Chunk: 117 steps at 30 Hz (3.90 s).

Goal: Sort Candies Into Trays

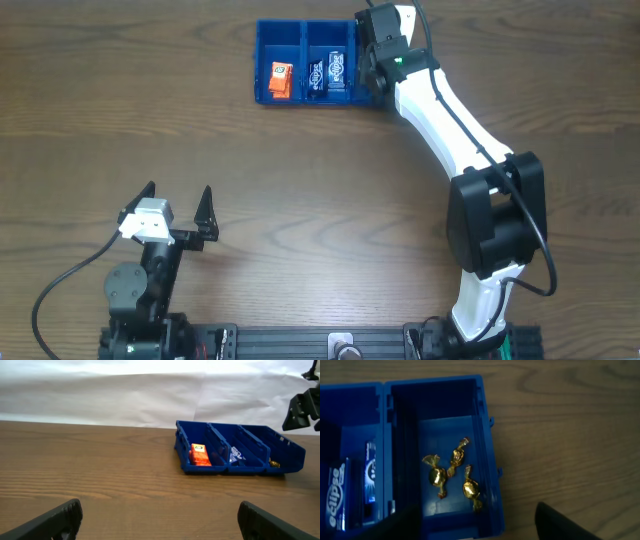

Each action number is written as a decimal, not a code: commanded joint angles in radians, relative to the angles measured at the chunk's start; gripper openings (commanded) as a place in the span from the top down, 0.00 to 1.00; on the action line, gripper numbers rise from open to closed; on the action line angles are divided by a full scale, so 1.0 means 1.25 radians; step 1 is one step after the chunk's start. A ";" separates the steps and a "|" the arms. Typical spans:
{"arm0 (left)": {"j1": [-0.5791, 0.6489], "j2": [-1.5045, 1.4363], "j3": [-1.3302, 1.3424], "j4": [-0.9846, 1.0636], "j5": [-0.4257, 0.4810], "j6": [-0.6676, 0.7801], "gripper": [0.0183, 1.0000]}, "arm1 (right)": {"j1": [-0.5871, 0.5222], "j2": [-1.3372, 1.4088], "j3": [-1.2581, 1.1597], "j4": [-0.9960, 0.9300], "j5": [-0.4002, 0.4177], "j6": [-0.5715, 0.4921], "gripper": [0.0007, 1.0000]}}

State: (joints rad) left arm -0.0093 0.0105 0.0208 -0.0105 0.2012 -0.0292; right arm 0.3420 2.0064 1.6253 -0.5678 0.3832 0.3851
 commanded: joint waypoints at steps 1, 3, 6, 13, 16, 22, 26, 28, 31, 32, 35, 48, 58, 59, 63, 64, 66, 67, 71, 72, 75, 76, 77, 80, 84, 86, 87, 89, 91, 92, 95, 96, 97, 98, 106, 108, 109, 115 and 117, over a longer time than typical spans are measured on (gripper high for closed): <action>0.003 -0.005 -0.013 -0.036 0.023 -0.003 0.00 | -0.007 0.000 -0.001 -0.002 0.013 0.001 0.05; 0.003 -0.005 -0.013 -0.036 0.023 -0.003 0.00 | -0.007 -0.006 -0.001 0.000 0.013 -0.004 0.00; 0.003 -0.005 -0.013 -0.036 0.023 -0.003 0.00 | -0.007 -0.029 -0.001 -0.002 0.013 -0.029 0.00; 0.003 -0.005 -0.013 -0.036 0.023 -0.003 0.00 | -0.092 -0.147 -0.001 -0.027 -0.151 -0.137 0.00; 0.003 -0.005 -0.013 -0.036 0.023 -0.003 0.00 | -0.147 -0.194 -0.002 -0.057 -0.182 -0.137 0.00; 0.003 -0.005 -0.013 -0.036 0.023 -0.003 0.00 | -0.173 -0.320 -0.049 -0.074 -0.157 -0.231 0.00; 0.003 -0.005 -0.013 -0.036 0.023 -0.003 0.00 | -0.173 -0.450 -0.163 -0.012 -0.143 -0.231 0.00; 0.003 -0.005 -0.013 -0.036 0.023 -0.003 0.00 | -0.182 -0.516 -0.235 0.025 -0.143 -0.231 0.00; 0.003 -0.005 -0.013 -0.036 0.023 -0.003 0.00 | -0.210 -0.602 -0.335 0.065 -0.145 -0.232 0.00; 0.003 -0.005 -0.013 -0.036 0.023 -0.003 0.00 | -0.221 -0.631 -0.369 0.076 -0.149 -0.232 0.00; 0.003 -0.005 -0.013 -0.036 0.023 -0.003 0.00 | -0.240 -0.725 -0.474 0.127 -0.149 -0.257 0.00; 0.003 -0.005 -0.013 -0.036 0.023 -0.003 0.00 | -0.258 -1.210 -0.914 0.352 -0.221 -0.295 0.00; 0.003 -0.005 -0.013 -0.036 0.023 -0.003 0.00 | -0.275 -1.468 -1.126 0.435 -0.291 -0.284 0.00; 0.003 -0.005 -0.013 -0.036 0.023 -0.003 0.00 | -0.275 -1.488 -1.134 0.430 -0.291 -0.284 0.00; 0.003 -0.005 -0.013 -0.036 0.023 -0.003 0.00 | -0.275 -1.559 -1.155 0.407 -0.291 -0.284 0.00; 0.003 -0.005 -0.013 -0.036 0.023 -0.003 0.00 | -0.275 -1.569 -1.159 0.403 -0.291 -0.284 0.00; 0.003 -0.005 -0.013 -0.036 0.023 -0.003 0.00 | -0.275 -1.578 -1.169 0.402 -0.291 -0.285 0.00; 0.003 -0.005 -0.013 -0.036 0.023 -0.003 0.00 | -0.275 -1.580 -1.178 0.403 -0.291 -0.285 0.00; 0.003 -0.005 -0.013 -0.036 0.023 -0.003 0.00 | -0.275 -1.582 -1.216 0.403 -0.291 -0.285 0.00; 0.003 -0.005 -0.013 -0.036 0.023 -0.003 0.00 | -0.274 -1.586 -1.225 0.405 -0.291 -0.285 0.00; 0.003 -0.005 -0.013 -0.036 0.023 -0.003 0.00 | -0.275 -1.603 -1.258 0.412 -0.291 -0.285 0.00; 0.003 -0.005 -0.013 -0.036 0.023 -0.003 0.00 | -0.274 -1.603 -1.265 0.413 -0.291 -0.285 0.00; 0.003 -0.005 -0.013 -0.036 0.023 -0.003 0.00 | -0.274 -1.603 -1.273 0.417 -0.291 -0.285 0.00; 0.003 -0.005 -0.013 -0.036 0.023 -0.003 0.00 | -0.274 -1.603 -1.295 0.423 -0.291 -0.285 0.00; 0.003 -0.005 -0.013 -0.036 0.023 -0.003 0.00 | -0.265 -1.603 -1.294 0.399 -0.290 -0.285 0.00; 0.003 -0.005 -0.013 -0.036 0.023 -0.003 0.00 | -0.257 -1.603 -1.294 0.390 -0.291 -0.285 0.00; 0.003 -0.005 -0.013 -0.036 0.023 -0.003 0.00 | -0.255 -1.603 -1.294 0.390 -0.291 -0.285 0.00; 0.003 -0.005 -0.013 -0.036 0.023 -0.003 0.00 | -0.256 -1.603 -1.294 0.390 -0.291 -0.285 0.00; 0.003 -0.005 -0.013 -0.036 0.023 -0.003 0.00 | -0.256 -1.603 -1.294 0.390 -0.291 -0.285 0.00; 0.003 -0.005 -0.013 -0.036 0.023 -0.003 0.00 | -0.256 -1.603 -1.294 0.390 -0.291 -0.285 0.00; 0.003 -0.005 -0.013 -0.036 0.023 -0.003 0.00 | -0.256 -1.603 -1.294 0.390 -0.291 -0.285 0.00; 0.003 -0.005 -0.013 -0.036 0.023 -0.003 0.00 | -0.256 -1.603 -1.294 0.390 -0.291 -0.285 0.00; 0.003 -0.005 -0.013 -0.036 0.023 -0.003 0.00 | -0.256 -1.603 -1.294 0.390 -0.291 -0.285 0.00; 0.003 -0.005 -0.013 -0.036 0.023 -0.003 0.00 | -0.256 -1.603 -1.294 0.390 -0.291 -0.285 0.00; 0.003 -0.005 -0.013 -0.036 0.023 -0.003 0.00 | -0.256 -1.603 -1.294 0.390 -0.291 -0.285 0.00; 0.003 -0.005 -0.013 -0.036 0.023 -0.003 0.00 | -0.256 -1.603 -1.294 0.390 -0.291 -0.285 0.00; 0.003 -0.005 -0.013 -0.036 0.023 -0.003 0.00 | -0.256 -1.603 -1.294 0.390 -0.291 -0.285 0.00; 0.003 -0.005 -0.013 -0.036 0.023 -0.003 0.00 | -0.256 -1.603 -1.294 0.390 -0.291 -0.285 0.00; 0.003 -0.005 -0.013 -0.036 0.023 -0.003 0.00 | -0.256 -1.603 -1.294 0.390 -0.291 -0.285 0.00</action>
State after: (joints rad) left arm -0.0093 0.0105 0.0212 -0.0113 0.2012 -0.0292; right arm 0.0162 0.0109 0.0109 -0.0753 0.0254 0.0330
